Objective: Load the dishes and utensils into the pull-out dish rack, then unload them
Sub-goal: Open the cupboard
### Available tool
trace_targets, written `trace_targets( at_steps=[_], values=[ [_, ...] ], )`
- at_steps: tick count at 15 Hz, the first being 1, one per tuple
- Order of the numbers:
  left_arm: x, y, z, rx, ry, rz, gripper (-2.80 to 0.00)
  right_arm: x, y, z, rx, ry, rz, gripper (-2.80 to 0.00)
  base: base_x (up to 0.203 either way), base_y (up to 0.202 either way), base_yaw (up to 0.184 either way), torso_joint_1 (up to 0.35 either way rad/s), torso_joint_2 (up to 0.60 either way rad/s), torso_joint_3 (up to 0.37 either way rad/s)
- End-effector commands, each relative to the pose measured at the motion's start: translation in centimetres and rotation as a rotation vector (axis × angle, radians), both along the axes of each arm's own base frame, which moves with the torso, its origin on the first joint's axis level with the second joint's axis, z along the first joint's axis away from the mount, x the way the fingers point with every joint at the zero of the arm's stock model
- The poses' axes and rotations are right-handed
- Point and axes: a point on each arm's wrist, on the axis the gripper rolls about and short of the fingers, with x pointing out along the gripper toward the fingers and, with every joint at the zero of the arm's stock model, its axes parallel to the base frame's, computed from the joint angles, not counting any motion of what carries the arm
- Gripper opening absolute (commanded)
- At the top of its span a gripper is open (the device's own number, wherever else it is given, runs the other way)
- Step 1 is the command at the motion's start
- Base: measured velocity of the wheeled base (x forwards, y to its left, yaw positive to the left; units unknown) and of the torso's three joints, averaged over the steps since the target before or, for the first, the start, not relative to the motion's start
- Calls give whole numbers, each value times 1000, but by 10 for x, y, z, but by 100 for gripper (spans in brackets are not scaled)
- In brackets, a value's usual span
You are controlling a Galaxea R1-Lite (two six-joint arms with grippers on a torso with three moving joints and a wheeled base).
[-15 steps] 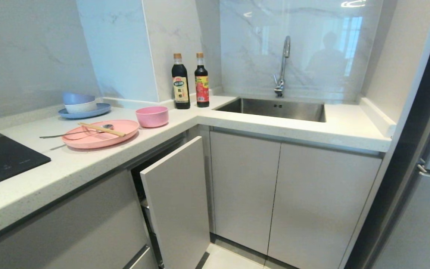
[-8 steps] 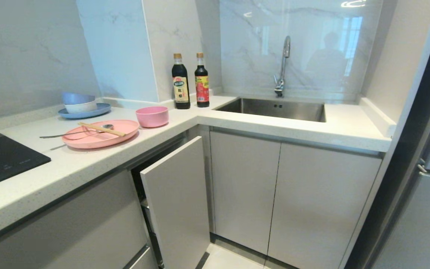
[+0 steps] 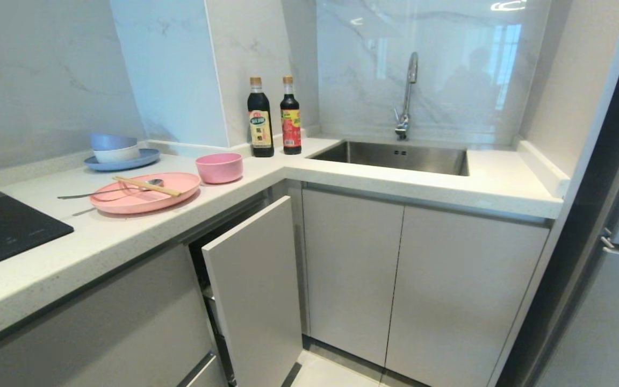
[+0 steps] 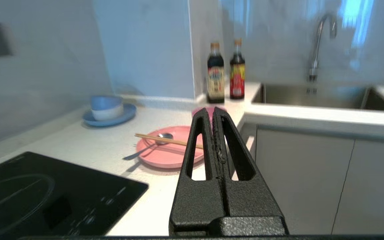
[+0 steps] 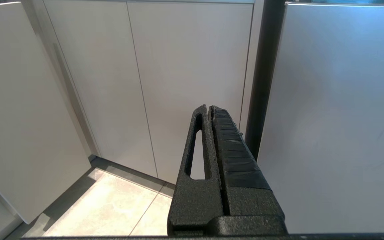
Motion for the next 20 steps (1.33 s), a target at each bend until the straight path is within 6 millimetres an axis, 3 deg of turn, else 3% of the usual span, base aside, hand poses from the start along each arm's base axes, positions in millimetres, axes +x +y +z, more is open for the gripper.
trace_targets(
  at_steps=[1,4,7,11,14,17,18,20],
  values=[
    [84,-7,0,16,188,-28,-280,0,0,0,0,2,0,-280,0,0,0,0,0,0],
    [149,-40,-19,61,356,-142,-280,0,0,0,0,1,0,-280,0,0,0,0,0,0],
    [199,-78,-50,126,508,-193,-280,0,0,0,0,2,0,-280,0,0,0,0,0,0],
    [245,-114,-92,210,665,-178,-280,0,0,0,0,1,0,-280,0,0,0,0,0,0],
    [267,-124,-116,283,860,-162,-280,0,0,0,0,1,0,-280,0,0,0,0,0,0],
    [294,-130,-133,315,927,-120,-280,0,0,0,0,1,1,-280,0,0,0,0,0,0],
    [298,-132,-138,347,940,-123,0,0,0,0,0,1,0,-280,0,0,0,0,0,0],
    [311,-136,-150,408,964,-116,0,0,0,-1,0,2,0,-280,0,0,0,0,0,0]
  ],
)
